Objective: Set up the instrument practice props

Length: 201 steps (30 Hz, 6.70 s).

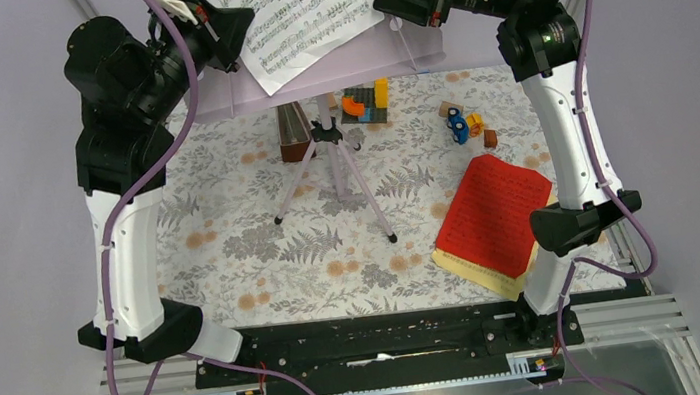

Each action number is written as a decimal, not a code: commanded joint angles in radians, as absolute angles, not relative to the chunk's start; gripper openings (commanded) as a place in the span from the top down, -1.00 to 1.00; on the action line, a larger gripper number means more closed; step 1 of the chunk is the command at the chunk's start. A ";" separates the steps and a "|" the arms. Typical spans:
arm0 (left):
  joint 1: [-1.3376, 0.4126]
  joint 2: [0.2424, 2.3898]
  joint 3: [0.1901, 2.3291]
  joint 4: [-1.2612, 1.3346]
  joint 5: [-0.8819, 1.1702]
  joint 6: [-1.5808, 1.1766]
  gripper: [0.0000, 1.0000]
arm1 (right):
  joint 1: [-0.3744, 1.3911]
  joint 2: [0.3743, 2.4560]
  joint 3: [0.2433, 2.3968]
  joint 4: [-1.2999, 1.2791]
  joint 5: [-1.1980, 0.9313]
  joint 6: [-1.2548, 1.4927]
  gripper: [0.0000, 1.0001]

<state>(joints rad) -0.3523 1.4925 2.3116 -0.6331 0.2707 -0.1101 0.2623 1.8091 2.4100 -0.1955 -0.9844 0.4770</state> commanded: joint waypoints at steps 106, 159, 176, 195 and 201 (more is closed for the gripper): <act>-0.592 1.649 2.326 -0.377 0.185 -0.173 1.00 | 0.235 1.652 2.266 -0.116 -0.944 0.413 0.51; -0.943 1.276 1.361 -0.568 0.233 0.288 -0.53 | -0.383 1.235 1.123 -0.610 -0.569 -0.500 -0.99; -1.091 1.914 1.523 -0.218 0.135 0.017 -0.58 | -0.472 1.677 1.174 -0.527 -0.325 -0.671 -0.89; -1.091 2.161 1.522 -0.105 0.120 -0.094 -0.56 | -0.493 1.873 1.247 -0.520 -0.414 -0.649 -0.58; -1.091 2.162 1.487 -0.083 0.128 -0.108 -0.56 | -0.493 1.885 1.238 -0.525 -0.465 -0.644 -0.37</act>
